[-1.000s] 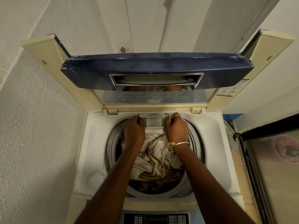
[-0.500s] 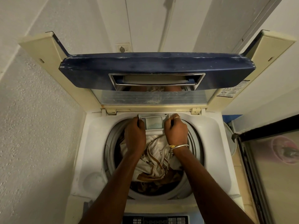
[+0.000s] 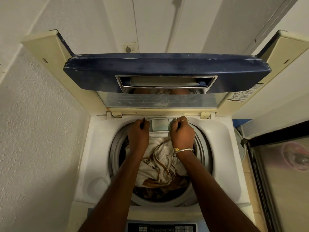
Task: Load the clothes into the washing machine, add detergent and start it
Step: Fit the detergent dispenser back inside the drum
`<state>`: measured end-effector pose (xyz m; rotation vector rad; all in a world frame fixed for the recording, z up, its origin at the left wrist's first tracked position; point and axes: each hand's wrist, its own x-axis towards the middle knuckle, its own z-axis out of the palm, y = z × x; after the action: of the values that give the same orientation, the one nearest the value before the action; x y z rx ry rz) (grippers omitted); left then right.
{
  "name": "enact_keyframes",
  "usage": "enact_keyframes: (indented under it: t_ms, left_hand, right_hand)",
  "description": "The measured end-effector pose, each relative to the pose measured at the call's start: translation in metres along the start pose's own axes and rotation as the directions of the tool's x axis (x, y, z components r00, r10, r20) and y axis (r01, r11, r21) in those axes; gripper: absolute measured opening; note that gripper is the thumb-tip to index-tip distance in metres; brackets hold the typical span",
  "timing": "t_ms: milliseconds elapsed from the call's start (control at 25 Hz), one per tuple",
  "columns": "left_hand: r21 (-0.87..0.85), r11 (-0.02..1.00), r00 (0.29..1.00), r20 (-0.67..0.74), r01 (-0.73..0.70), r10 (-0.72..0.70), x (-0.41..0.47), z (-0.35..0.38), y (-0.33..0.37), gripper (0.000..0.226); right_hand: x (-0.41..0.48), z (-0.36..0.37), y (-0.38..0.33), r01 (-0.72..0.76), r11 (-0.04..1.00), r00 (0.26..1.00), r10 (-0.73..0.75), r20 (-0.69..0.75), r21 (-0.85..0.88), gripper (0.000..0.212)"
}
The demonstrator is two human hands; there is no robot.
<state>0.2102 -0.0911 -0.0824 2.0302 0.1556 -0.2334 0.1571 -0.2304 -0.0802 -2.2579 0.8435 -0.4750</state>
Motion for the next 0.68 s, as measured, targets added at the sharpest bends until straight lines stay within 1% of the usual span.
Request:
enact_keyframes:
  t_ms: [80, 160, 200, 280, 320, 360, 400, 520, 600, 680]
  left_hand:
    - [-0.105, 0.992, 0.998, 0.015, 0.069, -0.068, 0.000, -0.003, -0.002, 0.030]
    - [-0.165, 0.985, 0.996, 0.073, 0.059, -0.047, -0.004, -0.006, -0.009, 0.028]
    - [-0.195, 0.980, 0.991, 0.132, 0.043, -0.017, -0.006, -0.008, -0.014, 0.029]
    - [-0.235, 0.972, 0.962, 0.265, -0.007, 0.071, -0.010, -0.011, -0.025, 0.050]
    - [-0.216, 0.976, 0.953, 0.284, -0.039, 0.101, -0.010, -0.012, -0.031, 0.059]
    - [-0.184, 0.980, 0.953, 0.275, -0.075, 0.125, -0.009, -0.011, -0.036, 0.061]
    - [-0.136, 0.985, 0.959, 0.247, -0.107, 0.138, -0.008, -0.009, -0.040, 0.057]
    - [-0.034, 0.987, 0.972, 0.171, -0.156, 0.160, -0.012, -0.005, -0.037, 0.052]
    - [-0.020, 0.986, 0.979, 0.113, -0.166, 0.167, -0.016, -0.004, -0.029, 0.049]
    - [-0.051, 0.988, 0.986, 0.076, -0.144, 0.148, -0.015, -0.003, -0.028, 0.043]
  right_hand:
    - [0.002, 0.002, -0.002, 0.008, 1.000, 1.000, -0.008, -0.013, 0.000, 0.015]
    - [0.001, 0.003, -0.002, 0.007, 1.000, 1.000, -0.007, -0.021, 0.002, 0.015]
    - [0.001, 0.004, -0.002, 0.006, 1.000, 0.999, -0.006, -0.032, 0.005, 0.015]
    - [-0.001, 0.004, -0.002, -0.001, 1.000, 0.999, 0.001, -0.046, 0.012, 0.014]
    - [-0.001, 0.004, -0.003, -0.005, 1.000, 0.999, 0.006, -0.046, 0.012, 0.014]
    - [-0.001, 0.004, -0.003, -0.005, 1.000, 0.999, 0.006, -0.044, 0.011, 0.014]
    - [-0.001, 0.004, -0.002, -0.005, 1.000, 0.999, 0.006, -0.041, 0.013, 0.014]
    - [-0.003, 0.005, 0.002, 0.020, 0.999, 0.999, -0.019, -0.036, 0.029, 0.015]
    - [-0.004, 0.006, 0.001, 0.019, 0.999, 0.999, -0.017, -0.043, 0.048, 0.014]
    - [-0.003, 0.007, 0.000, -0.008, 0.998, 0.999, 0.010, -0.033, 0.064, 0.015]
